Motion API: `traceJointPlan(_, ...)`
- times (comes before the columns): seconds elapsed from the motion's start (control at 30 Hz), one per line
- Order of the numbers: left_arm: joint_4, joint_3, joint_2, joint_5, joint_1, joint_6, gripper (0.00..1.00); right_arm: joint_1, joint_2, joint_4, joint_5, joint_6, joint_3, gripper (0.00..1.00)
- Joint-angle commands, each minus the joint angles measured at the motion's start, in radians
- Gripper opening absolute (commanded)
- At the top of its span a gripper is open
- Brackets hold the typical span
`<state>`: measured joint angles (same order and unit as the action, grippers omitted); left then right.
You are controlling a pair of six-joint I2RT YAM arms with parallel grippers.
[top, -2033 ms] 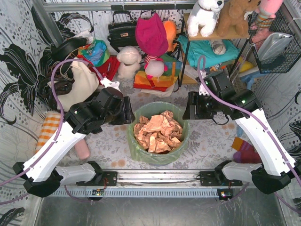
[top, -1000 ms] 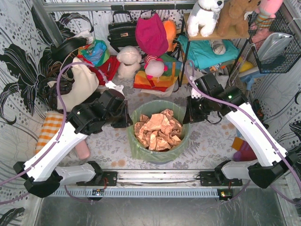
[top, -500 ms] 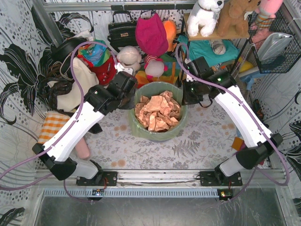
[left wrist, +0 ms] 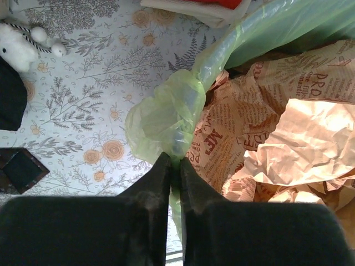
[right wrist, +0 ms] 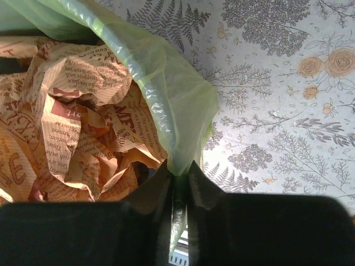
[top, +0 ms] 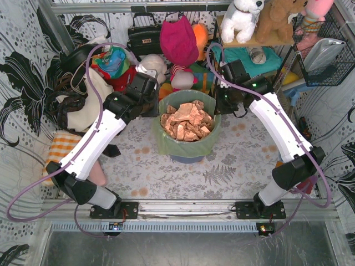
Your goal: Tie the trash bag
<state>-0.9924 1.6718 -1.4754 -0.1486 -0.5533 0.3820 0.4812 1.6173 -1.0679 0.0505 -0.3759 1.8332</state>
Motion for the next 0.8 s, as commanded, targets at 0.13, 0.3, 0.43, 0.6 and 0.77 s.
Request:
traceJointPlan(0.13,0.075,0.018,0.072,0.020,0.012,-0.013,0.48,-0.014,-0.041,0.042,-0.016,0.013,0.061,0.43)
traceJointPlan(0.3,0.098,0.012,0.135,0.001,0.049,0.003,0.61,-0.045,-0.080,0.036,-0.031,0.028,0.099,0.75)
traceJointPlan(0.43,0.149,-0.046,0.216,-0.022,0.090,0.028,0.64,-0.101,-0.135,0.050,-0.045,0.033,0.071,0.85)
traceJointPlan(0.6,0.252,-0.223,0.366,-0.045,0.158,0.090,0.80,-0.200,-0.232,0.114,-0.054,0.044,-0.044,0.96)
traceJointPlan(0.77,0.317,-0.414,0.518,-0.104,0.193,0.146,0.91,-0.292,-0.322,0.187,-0.063,0.047,-0.233,0.97)
